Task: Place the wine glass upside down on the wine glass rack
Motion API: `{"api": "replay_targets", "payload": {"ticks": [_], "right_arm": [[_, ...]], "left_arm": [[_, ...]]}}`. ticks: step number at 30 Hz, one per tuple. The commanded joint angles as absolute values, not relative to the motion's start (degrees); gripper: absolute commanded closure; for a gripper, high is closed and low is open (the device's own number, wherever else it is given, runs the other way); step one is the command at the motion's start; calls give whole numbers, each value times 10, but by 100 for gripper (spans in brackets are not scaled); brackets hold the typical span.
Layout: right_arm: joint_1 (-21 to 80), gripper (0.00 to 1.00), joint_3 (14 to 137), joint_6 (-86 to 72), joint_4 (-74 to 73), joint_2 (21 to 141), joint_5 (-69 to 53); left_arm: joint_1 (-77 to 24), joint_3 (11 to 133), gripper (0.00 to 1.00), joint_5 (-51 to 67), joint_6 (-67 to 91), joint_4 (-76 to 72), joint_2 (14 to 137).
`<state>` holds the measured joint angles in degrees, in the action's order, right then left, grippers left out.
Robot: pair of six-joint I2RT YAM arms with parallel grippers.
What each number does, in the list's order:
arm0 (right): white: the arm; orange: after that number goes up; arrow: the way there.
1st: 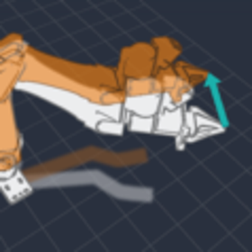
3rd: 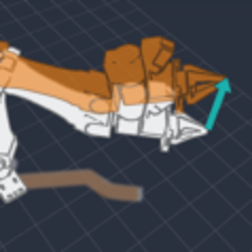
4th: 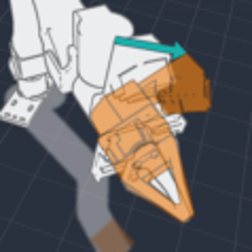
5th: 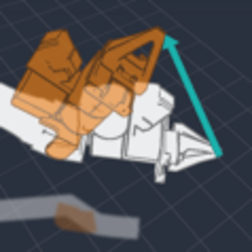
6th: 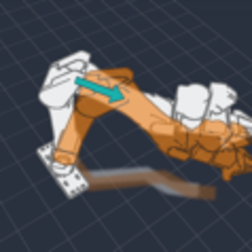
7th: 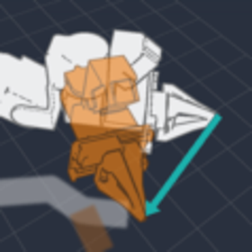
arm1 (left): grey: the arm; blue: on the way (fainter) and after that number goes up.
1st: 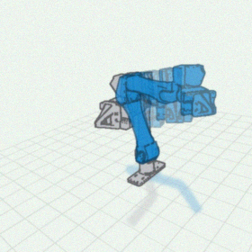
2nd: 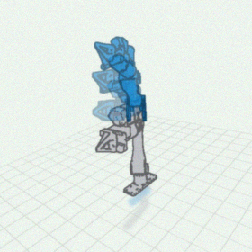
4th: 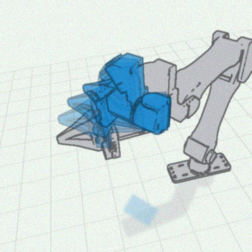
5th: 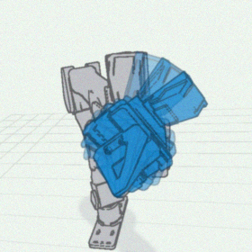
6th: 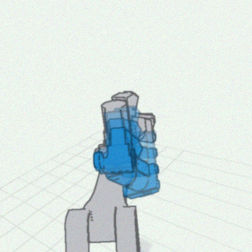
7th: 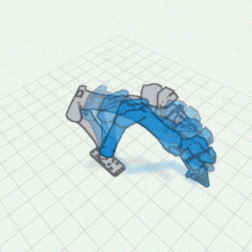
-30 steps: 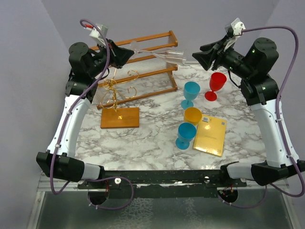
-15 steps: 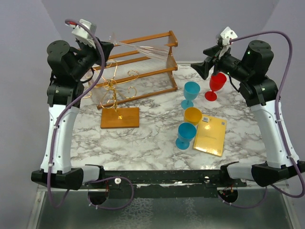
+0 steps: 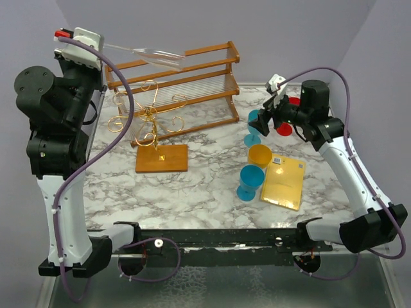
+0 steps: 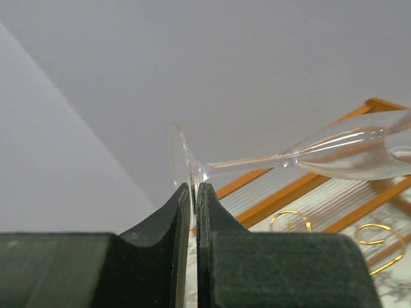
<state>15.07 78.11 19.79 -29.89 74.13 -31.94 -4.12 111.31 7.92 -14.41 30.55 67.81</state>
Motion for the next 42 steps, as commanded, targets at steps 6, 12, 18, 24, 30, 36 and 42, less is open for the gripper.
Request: {"api": "replay_targets", "payload": {"ticks": [6, 12, 18, 24, 30, 36, 42], "right_arm": [[153, 11, 732, 188, -240, 698, -366], [153, 11, 717, 184, -228, 686, -365], [153, 11, 707, 187, -223, 683, -359], [154, 11, 701, 190, -220, 683, -353], [153, 11, 696, 192, -218, 685, -347], [153, 11, 694, 194, -217, 685, -344], [153, 11, 692, 195, -216, 689, -340]], "left_arm": [[18, 1141, 100, -67, -278, 363, 617], [50, 1122, 100, -172, -361, 368, 592], [54, 1089, 100, -239, -420, 348, 585], [55, 1066, 100, -228, -428, 317, 601], [54, 1071, 100, -162, -410, 290, 643], [54, 1087, 100, -112, -414, 264, 686], [53, 1115, 100, -54, -430, 273, 725]]}}
